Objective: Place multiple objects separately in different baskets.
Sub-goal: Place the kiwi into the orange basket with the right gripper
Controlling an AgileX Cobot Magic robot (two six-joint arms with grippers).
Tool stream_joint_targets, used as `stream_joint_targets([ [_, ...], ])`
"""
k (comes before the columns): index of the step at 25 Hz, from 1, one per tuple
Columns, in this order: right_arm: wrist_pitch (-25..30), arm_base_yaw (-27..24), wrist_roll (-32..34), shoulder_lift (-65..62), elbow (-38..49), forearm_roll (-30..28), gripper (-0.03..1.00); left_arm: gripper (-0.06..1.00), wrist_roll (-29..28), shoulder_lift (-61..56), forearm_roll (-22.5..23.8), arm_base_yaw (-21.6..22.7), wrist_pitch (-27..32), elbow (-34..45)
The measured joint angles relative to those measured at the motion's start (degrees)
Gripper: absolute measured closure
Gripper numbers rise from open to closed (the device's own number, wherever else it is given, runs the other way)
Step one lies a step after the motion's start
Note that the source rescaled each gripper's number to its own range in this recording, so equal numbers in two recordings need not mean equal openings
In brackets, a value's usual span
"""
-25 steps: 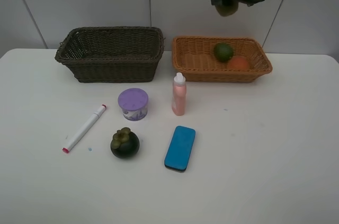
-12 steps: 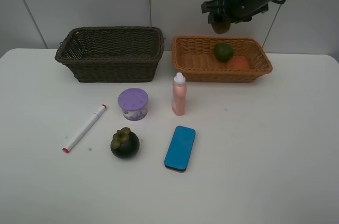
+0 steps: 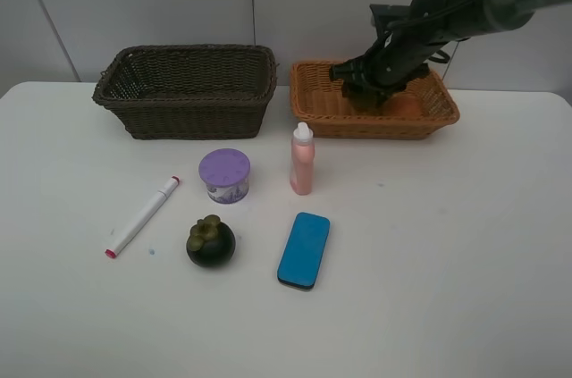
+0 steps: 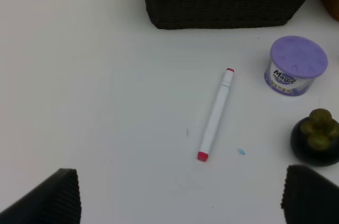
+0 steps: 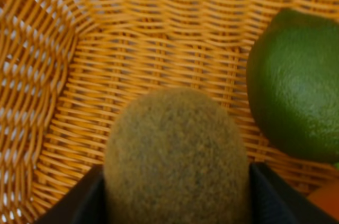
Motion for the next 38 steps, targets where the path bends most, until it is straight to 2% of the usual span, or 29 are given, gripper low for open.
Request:
stream_joint_targets([
  [26, 0.0, 0.0, 0.6, 0.3, 0.0, 0.2, 0.57, -0.05, 0.0, 0.0, 0.0, 0.0, 0.0, 0.0],
  [27, 0.0, 0.0, 0.6, 0.3, 0.0, 0.2, 0.53, -0.05, 0.0, 0.0, 0.0, 0.0, 0.0, 0.0],
  [28, 0.0, 0.0, 0.7, 0.3, 0.0, 0.2, 0.45, -0.05, 0.0, 0.0, 0.0, 0.0, 0.0, 0.0],
  [30, -0.1, 0.0, 0.8, 0.3, 0.0, 0.2, 0.21, -0.05, 0.0, 0.0, 0.0, 0.0, 0.0, 0.0],
  [32, -0.3, 0.0, 0.8, 0.3, 0.0, 0.2, 0.09, -0.05, 0.0, 0.0, 0.0, 0.0, 0.0, 0.0],
  [35, -0.5, 0.0, 0.8, 0.3, 0.0, 0.2, 0.03, -0.05, 0.0, 0.0, 0.0, 0.0, 0.0, 0.0],
  [38, -0.5, 0.0, 0.8, 0.3, 0.0, 0.2, 0.03, -0.05, 0.0, 0.0, 0.0, 0.0, 0.0, 0.0],
])
